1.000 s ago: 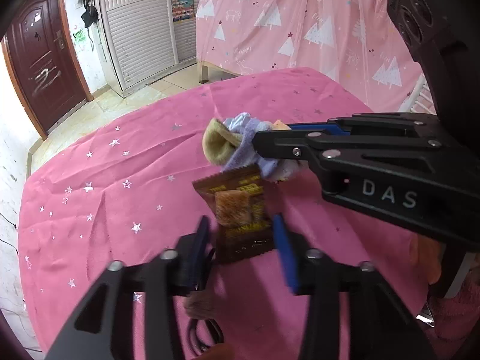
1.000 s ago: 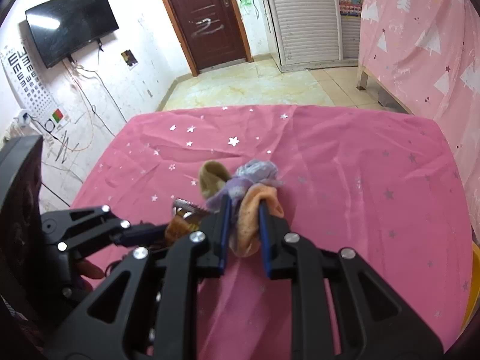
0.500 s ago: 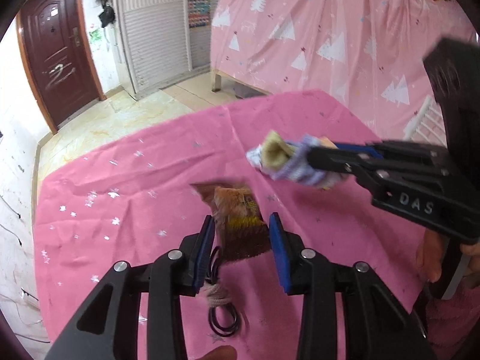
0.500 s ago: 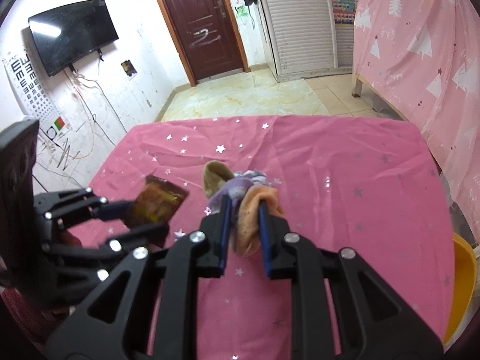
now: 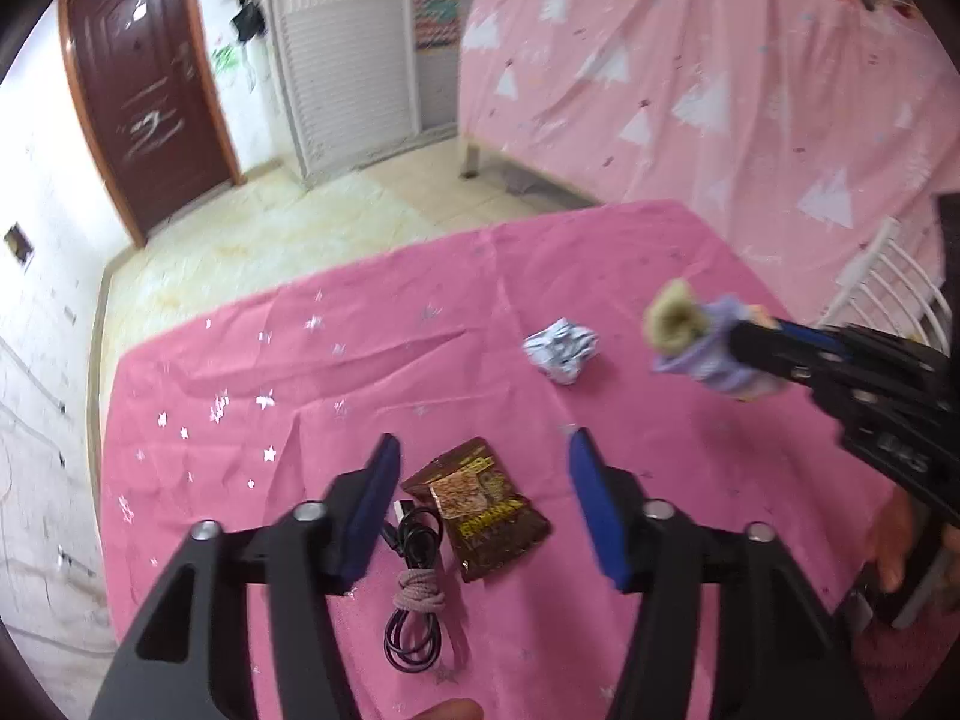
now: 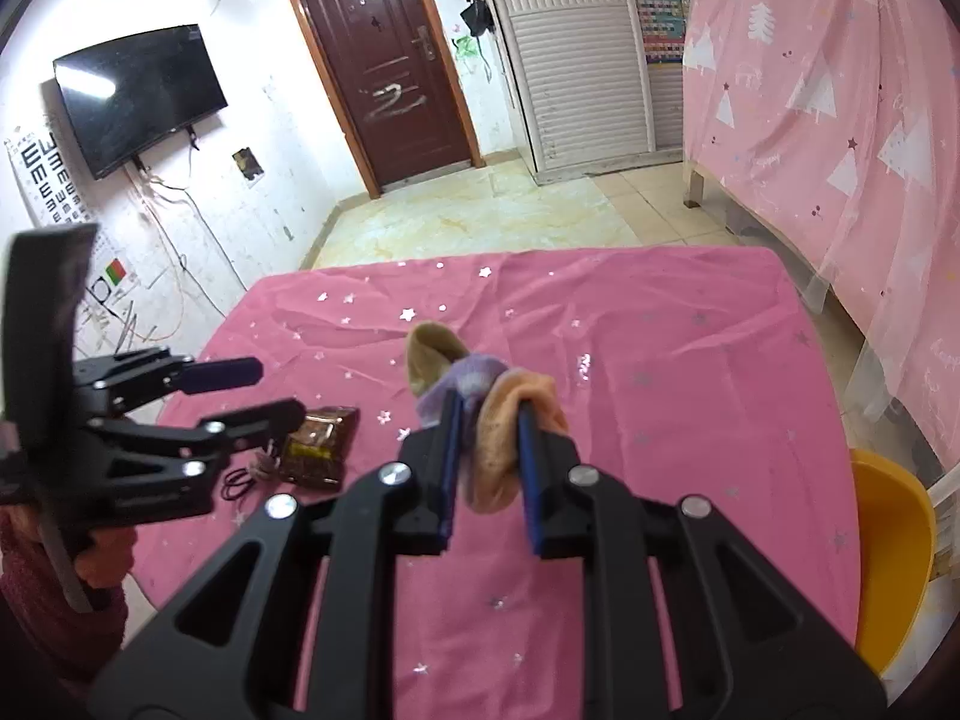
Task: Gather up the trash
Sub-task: 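Reach the left tool toward the brown snack packet while the right tool holds the sock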
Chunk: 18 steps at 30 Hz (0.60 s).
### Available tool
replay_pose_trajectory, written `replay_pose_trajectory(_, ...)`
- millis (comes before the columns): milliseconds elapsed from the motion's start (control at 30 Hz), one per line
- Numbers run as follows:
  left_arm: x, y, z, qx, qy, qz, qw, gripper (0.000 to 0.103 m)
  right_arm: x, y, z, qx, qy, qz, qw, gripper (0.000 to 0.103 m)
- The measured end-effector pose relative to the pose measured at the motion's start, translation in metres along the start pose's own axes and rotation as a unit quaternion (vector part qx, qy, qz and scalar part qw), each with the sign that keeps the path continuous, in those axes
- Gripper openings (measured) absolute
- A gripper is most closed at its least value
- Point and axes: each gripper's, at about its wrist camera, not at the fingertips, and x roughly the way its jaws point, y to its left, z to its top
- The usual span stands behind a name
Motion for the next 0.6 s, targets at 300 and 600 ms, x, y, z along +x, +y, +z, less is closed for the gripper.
replay_pose_trajectory(300, 0.036, -0.001, 0.006, -0.015, 0.060, 0.004, 0.9981, 0.054, -0.003, -0.021, -0.005, 0.014, -0.001, -0.005, 1.000, 0.017)
replay_pose_trajectory(600, 0.037, 0.004, -0.006, -0.036, 0.086, 0.007, 0.9956, 0.054, -0.003, -0.030, -0.008, 0.024, -0.004, -0.002, 1.000, 0.017)
